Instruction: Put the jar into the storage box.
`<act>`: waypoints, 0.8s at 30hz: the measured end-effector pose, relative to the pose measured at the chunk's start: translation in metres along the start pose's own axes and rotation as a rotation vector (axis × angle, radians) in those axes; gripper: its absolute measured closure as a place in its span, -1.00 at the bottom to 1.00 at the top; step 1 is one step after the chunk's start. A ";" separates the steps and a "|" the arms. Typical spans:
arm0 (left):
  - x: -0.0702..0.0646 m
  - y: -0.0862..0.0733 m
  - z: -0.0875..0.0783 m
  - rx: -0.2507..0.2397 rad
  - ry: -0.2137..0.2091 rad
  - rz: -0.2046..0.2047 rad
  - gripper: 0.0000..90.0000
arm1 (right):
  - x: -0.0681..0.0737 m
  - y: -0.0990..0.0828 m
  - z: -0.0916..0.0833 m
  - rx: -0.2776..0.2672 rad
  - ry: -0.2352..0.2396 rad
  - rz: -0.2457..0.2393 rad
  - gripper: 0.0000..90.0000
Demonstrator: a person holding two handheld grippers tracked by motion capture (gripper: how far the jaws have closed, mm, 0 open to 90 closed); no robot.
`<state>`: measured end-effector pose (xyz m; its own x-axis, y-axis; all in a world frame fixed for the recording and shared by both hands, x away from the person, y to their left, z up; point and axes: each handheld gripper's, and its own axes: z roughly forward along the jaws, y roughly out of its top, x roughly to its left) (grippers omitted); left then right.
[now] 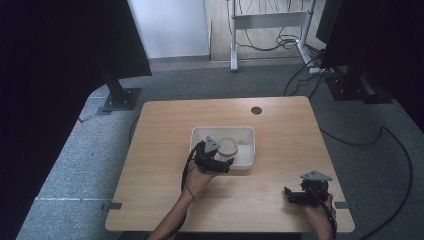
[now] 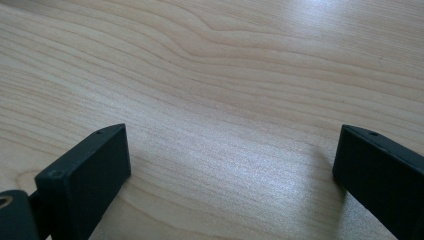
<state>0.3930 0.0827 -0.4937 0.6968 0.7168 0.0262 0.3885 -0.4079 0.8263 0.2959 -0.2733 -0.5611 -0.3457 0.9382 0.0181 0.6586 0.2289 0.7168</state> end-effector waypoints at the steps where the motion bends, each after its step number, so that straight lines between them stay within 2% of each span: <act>1: 0.000 0.000 -0.001 -0.003 -0.002 0.001 -0.91 | 0.000 0.000 0.000 0.000 0.000 0.000 -0.97; 11: -0.001 -0.003 -0.013 -0.011 -0.014 0.008 -0.91 | 0.000 0.000 0.000 0.000 0.000 0.000 -0.97; 17: 0.000 -0.007 -0.022 -0.018 -0.028 -0.002 -0.91 | 0.000 0.000 0.000 0.000 0.000 0.000 -0.97; 24: 0.000 -0.011 -0.031 -0.032 -0.059 0.017 -0.91 | 0.000 0.000 0.000 0.000 0.000 0.000 -0.97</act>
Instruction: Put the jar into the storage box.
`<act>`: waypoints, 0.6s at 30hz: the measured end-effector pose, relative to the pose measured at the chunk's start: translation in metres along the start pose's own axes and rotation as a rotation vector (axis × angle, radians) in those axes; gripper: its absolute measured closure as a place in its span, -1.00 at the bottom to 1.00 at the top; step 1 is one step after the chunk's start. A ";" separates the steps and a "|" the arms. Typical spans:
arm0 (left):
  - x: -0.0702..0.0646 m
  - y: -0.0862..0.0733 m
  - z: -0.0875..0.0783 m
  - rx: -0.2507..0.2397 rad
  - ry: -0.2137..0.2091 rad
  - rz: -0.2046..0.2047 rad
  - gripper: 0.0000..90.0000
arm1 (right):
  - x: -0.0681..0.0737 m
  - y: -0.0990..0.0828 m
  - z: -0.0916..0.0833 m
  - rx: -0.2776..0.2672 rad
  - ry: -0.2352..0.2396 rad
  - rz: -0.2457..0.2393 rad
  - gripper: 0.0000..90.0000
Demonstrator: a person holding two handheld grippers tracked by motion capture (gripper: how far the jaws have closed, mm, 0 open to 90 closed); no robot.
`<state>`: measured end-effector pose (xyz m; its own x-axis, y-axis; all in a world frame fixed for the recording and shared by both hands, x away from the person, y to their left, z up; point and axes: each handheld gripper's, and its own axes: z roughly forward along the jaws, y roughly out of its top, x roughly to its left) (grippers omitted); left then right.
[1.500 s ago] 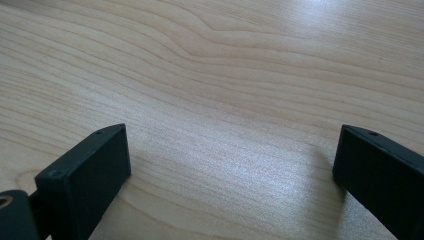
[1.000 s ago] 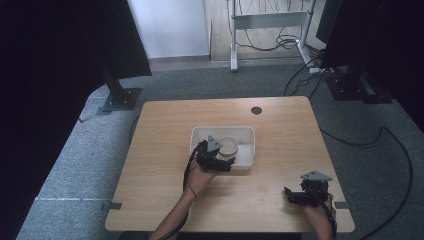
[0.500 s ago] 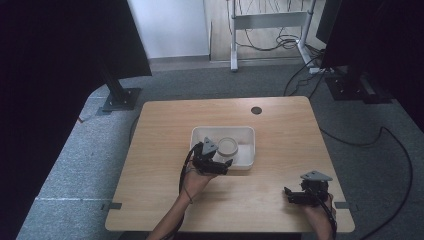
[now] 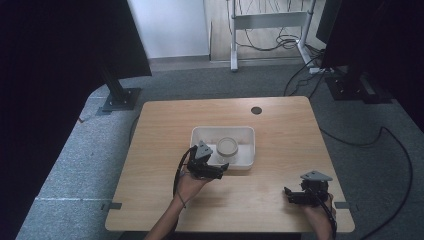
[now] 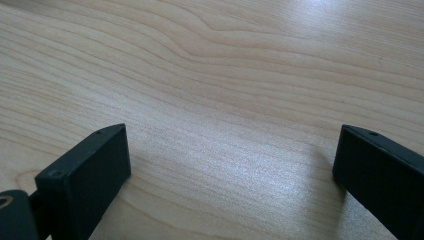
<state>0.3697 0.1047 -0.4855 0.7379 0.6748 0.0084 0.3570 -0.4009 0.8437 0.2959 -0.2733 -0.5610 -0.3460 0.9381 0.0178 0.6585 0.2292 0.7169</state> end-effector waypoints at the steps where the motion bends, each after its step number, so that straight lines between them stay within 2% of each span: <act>1: -0.001 0.000 -0.001 -0.001 -0.002 0.009 -0.91 | 0.000 0.000 0.000 0.000 0.000 0.000 -0.97; 5: -0.002 -0.003 -0.005 0.001 -0.007 0.024 -0.91 | 0.000 0.000 0.000 0.000 0.000 0.000 -0.97; 18: 0.001 -0.013 -0.019 -0.002 -0.013 0.015 -0.90 | 0.000 0.000 0.000 -0.001 0.001 -0.002 -0.96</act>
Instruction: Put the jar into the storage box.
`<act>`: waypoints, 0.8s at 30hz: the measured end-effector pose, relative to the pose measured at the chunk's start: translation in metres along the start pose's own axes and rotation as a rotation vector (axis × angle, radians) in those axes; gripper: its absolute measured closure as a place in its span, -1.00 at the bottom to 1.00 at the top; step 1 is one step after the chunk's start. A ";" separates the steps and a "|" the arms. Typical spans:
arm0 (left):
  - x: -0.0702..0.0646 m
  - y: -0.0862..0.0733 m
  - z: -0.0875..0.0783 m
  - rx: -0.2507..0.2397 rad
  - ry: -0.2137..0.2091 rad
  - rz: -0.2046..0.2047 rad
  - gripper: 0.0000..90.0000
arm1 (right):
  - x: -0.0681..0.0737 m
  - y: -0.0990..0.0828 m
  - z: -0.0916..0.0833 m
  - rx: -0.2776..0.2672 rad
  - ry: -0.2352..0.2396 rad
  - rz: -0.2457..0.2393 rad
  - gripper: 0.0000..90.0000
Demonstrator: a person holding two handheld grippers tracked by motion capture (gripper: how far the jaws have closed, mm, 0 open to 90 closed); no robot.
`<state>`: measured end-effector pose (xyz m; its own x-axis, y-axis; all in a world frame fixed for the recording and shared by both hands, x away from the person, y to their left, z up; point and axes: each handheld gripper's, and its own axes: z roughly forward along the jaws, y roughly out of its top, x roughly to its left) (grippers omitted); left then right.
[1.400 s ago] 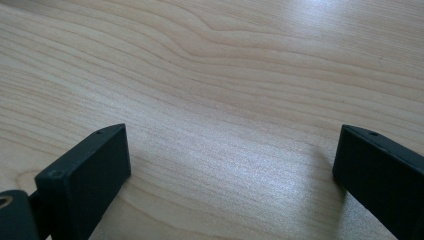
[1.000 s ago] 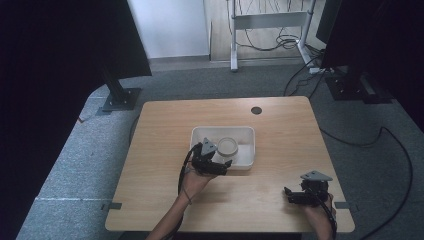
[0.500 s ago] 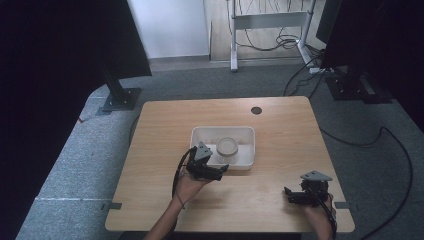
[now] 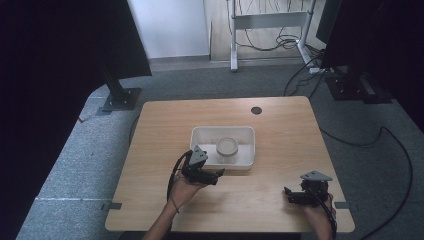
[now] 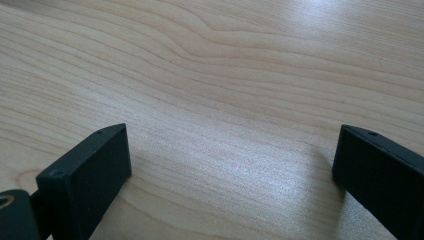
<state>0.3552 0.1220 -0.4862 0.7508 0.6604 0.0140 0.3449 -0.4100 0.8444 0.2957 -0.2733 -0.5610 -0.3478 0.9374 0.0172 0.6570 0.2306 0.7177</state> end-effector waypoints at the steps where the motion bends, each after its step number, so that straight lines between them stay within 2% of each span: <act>1: 0.000 -0.001 -0.001 -0.002 0.001 0.000 -0.90 | 0.000 0.000 0.000 0.000 0.000 0.000 -0.96; 24: 0.006 -0.018 -0.027 -0.029 0.017 -0.001 -0.90 | 0.000 0.000 0.000 -0.001 0.001 -0.002 -0.95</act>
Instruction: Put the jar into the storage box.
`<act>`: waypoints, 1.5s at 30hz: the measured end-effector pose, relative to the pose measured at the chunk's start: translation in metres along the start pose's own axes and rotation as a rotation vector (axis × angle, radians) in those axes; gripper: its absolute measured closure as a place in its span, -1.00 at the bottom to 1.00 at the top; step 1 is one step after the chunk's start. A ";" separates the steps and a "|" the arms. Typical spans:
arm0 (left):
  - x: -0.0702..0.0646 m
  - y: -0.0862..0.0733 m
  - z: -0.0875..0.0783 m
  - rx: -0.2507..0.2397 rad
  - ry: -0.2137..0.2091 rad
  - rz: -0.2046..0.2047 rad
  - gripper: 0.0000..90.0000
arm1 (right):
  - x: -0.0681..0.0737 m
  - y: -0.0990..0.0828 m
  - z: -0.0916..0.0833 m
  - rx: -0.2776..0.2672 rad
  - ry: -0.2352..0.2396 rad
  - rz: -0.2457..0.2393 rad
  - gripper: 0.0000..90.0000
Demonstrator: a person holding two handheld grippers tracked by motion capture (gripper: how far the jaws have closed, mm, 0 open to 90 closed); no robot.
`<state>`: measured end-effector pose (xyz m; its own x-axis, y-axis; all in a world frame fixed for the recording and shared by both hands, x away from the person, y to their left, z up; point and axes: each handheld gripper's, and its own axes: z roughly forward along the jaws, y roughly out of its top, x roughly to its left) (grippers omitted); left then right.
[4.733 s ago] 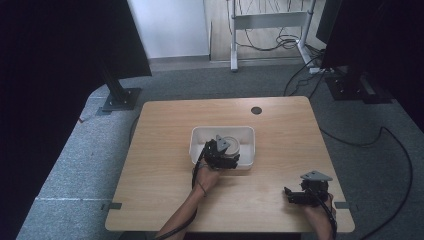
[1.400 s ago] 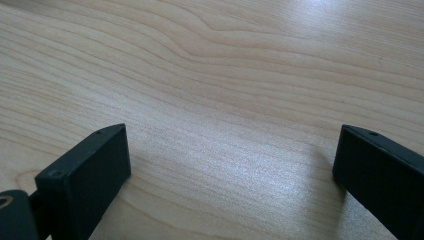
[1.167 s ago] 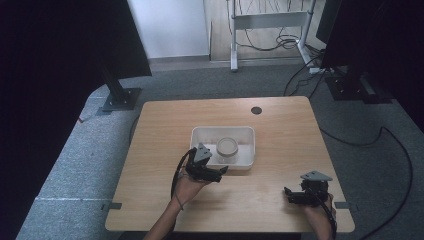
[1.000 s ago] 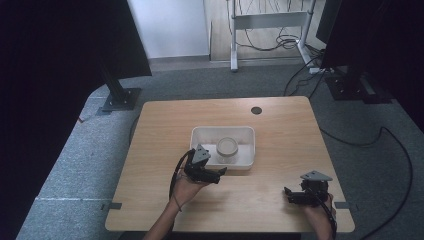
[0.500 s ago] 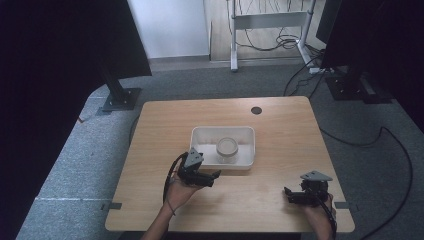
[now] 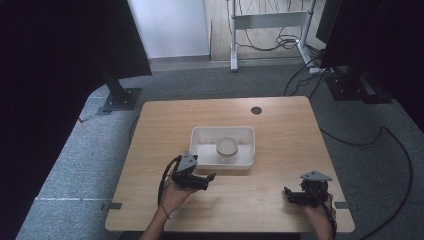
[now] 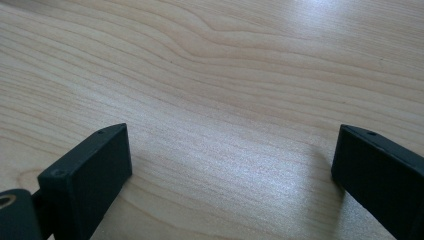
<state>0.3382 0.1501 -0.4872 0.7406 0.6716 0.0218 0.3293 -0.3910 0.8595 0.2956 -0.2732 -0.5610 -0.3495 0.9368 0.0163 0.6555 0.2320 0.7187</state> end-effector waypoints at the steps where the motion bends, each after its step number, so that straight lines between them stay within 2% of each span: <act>1: 0.000 -0.001 -0.002 -0.002 0.000 0.000 -0.90 | 0.000 0.000 0.000 0.000 0.000 0.000 -0.95; 23: 0.006 -0.021 -0.026 -0.020 0.042 0.001 -0.89 | 0.000 0.000 0.000 0.000 0.000 0.000 -0.95; 45: 0.012 -0.047 -0.039 -0.011 0.065 -0.017 -0.89 | 0.000 0.000 0.000 0.000 0.000 0.000 -0.95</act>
<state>0.3088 0.2015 -0.5076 0.6954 0.7175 0.0400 0.3347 -0.3727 0.8655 0.2956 -0.2732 -0.5610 -0.3496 0.9368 0.0162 0.6552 0.2321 0.7189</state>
